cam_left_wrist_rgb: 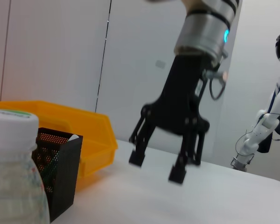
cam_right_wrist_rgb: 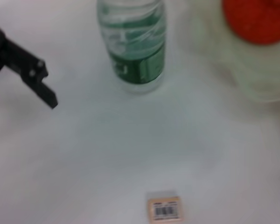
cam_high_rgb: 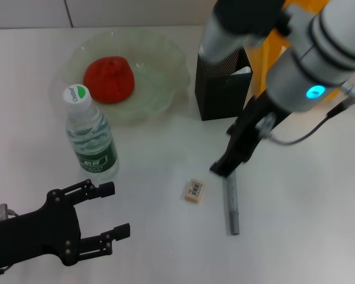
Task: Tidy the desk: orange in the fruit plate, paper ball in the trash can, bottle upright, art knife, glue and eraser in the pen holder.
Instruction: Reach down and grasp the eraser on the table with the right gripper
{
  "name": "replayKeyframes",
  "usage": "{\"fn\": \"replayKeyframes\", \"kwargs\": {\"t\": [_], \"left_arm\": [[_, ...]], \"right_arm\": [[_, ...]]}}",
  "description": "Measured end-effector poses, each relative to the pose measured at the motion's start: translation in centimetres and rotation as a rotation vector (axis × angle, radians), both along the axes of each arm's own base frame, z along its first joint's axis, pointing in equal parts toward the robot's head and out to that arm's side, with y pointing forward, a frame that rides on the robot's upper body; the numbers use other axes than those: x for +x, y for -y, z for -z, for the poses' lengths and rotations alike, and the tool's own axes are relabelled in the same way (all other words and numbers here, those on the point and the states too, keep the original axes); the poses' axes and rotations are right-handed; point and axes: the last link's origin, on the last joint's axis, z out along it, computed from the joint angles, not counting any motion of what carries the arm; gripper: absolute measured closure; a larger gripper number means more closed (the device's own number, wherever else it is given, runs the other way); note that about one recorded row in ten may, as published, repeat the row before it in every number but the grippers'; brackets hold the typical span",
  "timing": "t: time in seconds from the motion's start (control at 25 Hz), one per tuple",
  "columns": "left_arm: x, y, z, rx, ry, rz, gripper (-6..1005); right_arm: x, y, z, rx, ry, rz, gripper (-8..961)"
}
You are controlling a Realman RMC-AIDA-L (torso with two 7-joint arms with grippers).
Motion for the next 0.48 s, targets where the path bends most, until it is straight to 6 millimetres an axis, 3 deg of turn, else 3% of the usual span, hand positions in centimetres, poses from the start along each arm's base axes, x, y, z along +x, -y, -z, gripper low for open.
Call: {"fn": "replayKeyframes", "kwargs": {"t": [0.24,0.48], "left_arm": [[-0.1,0.0,0.0,0.0,-0.003,-0.002,202],[-0.1,0.1,0.0,-0.002,-0.005,-0.003,202]], "right_arm": [[0.3,1.8,3.5,-0.127,0.062,-0.123,138],[0.7,2.0,4.6,-0.154,0.097,-0.133,141]]}}
